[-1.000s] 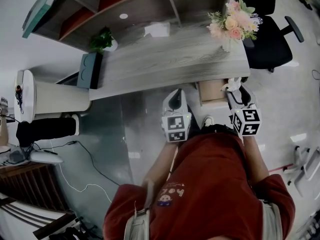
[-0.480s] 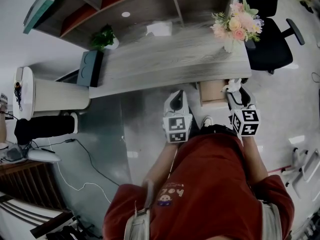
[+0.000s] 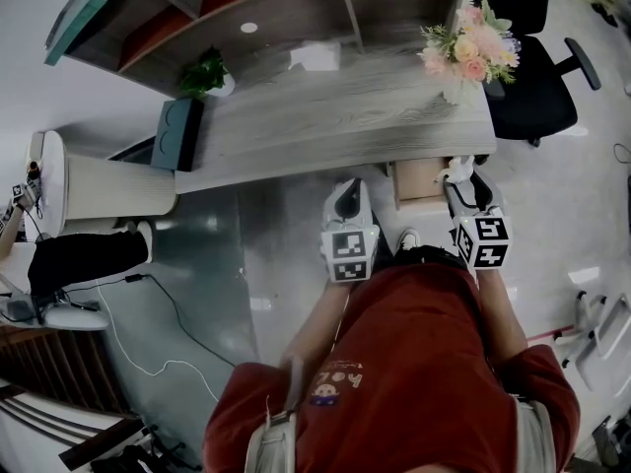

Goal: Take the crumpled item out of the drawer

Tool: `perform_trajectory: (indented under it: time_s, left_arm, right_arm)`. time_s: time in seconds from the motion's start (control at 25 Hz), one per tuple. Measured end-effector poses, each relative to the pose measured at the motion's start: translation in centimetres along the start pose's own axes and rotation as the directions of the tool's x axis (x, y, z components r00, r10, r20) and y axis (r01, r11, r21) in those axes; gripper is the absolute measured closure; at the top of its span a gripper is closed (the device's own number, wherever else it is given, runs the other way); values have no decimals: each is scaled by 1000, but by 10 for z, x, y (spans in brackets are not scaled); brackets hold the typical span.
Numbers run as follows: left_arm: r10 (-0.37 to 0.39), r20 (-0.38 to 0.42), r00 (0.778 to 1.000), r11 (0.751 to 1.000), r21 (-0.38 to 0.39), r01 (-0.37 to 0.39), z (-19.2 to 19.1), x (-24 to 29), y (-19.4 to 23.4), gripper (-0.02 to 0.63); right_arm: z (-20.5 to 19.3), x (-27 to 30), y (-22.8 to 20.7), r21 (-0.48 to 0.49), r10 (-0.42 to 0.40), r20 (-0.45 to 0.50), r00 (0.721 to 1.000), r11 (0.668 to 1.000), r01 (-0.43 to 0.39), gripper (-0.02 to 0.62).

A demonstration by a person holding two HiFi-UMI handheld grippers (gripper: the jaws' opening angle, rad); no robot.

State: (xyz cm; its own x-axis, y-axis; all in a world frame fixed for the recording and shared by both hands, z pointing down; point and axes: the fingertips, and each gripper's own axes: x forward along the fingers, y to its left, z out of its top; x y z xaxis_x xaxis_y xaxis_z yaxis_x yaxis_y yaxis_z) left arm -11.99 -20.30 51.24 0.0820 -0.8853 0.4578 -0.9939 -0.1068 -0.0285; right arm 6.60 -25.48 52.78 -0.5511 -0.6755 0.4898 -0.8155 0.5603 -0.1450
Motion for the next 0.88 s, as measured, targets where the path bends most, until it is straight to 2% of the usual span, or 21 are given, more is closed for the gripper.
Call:
perform_trajectory:
  time_s: [0.88]
  left_arm:
    - [1,-11,1000,1000,3,-1,-3,1,-5,607]
  right_arm:
    - [-3,1,-2,-2,7,-9,1000,1000,-7,373]
